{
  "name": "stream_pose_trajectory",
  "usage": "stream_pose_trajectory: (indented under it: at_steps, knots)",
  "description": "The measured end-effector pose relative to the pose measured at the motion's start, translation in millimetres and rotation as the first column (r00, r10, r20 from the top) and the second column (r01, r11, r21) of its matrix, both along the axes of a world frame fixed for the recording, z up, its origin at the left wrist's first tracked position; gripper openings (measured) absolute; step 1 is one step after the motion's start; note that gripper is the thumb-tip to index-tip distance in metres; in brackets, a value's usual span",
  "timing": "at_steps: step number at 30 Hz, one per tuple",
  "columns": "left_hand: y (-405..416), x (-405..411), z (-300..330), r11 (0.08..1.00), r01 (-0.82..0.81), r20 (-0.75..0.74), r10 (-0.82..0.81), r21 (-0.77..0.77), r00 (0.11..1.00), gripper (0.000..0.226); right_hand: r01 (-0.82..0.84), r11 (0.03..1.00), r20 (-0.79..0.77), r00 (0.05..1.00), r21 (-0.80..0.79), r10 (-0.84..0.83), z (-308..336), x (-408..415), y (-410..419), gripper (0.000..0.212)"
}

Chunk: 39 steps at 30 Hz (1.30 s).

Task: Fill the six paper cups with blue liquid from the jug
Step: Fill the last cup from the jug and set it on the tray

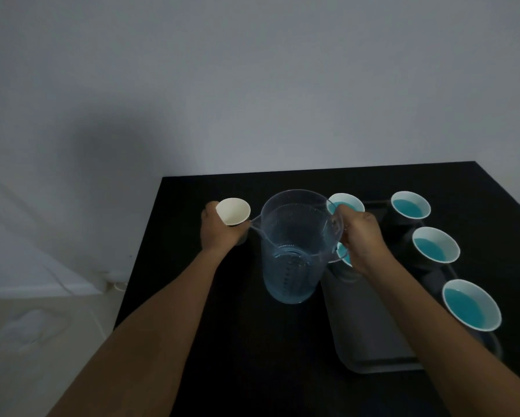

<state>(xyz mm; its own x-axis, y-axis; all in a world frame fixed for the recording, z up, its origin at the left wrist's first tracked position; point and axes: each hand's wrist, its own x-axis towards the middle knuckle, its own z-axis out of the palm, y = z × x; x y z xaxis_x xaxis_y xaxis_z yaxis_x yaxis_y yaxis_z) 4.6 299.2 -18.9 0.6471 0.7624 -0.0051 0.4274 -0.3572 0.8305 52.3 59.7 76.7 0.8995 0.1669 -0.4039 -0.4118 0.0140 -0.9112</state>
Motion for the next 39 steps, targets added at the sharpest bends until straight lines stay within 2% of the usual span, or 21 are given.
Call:
stream_pose_trajectory:
  at_steps: [5, 8, 10, 18, 20, 22, 25, 31, 35, 39]
  knots:
    - [-5, -36, -4, 0.999, -0.022, 0.049, 0.021, 0.023, 0.999, 0.083, -0.003, 1.000, 0.023, 1.000, -0.009, 0.003, 8, -9, 2, 0.003]
    - [-12, -62, -4, 0.998, -0.059, 0.035, 0.058, 0.019, 0.998, 0.087, -0.045, 0.998, 0.080, 0.996, -0.051, 0.048, 17, -16, 5, 0.024]
    - [-14, -79, -6, 0.996, -0.090, 0.029, 0.089, 0.013, 0.996, 0.089, -0.089, 0.992, 0.104, 0.990, -0.090, 0.098, 25, -22, 9, 0.030]
    - [-12, -163, 1, 0.985, -0.158, 0.029, 0.156, 0.075, 0.987, 0.083, -0.263, 0.930, 0.193, 0.929, -0.259, 0.316, 51, -54, 37, 0.021]
    - [-9, -185, 6, 0.980, -0.166, 0.035, 0.163, 0.113, 0.986, 0.079, -0.313, 0.896, 0.248, 0.884, -0.316, 0.396, 56, -66, 47, 0.021]
    - [-4, -201, 10, 0.979, -0.169, 0.014, 0.168, 0.113, 0.986, 0.075, -0.339, 0.861, 0.307, 0.832, -0.379, 0.462, 59, -75, 58, 0.032]
    - [1, -222, 14, 0.979, -0.139, -0.017, 0.143, 0.149, 0.990, 0.087, -0.362, 0.779, 0.371, 0.725, -0.512, 0.581, 64, -89, 77, 0.045]
    - [2, -252, 23, 0.985, -0.112, -0.026, 0.116, 0.130, 0.993, 0.096, -0.321, 0.587, 0.377, 0.524, -0.743, 0.764, 76, -118, 113, 0.039]
    - [1, -266, 27, 0.984, -0.109, -0.071, 0.119, 0.138, 0.990, 0.082, -0.245, 0.503, 0.379, 0.416, -0.829, 0.827, 83, -134, 131, 0.037]
    - [7, -274, 20, 0.988, -0.089, -0.107, 0.103, 0.126, 0.989, 0.098, -0.179, 0.438, 0.369, 0.320, -0.881, 0.872, 90, -147, 144, 0.035]
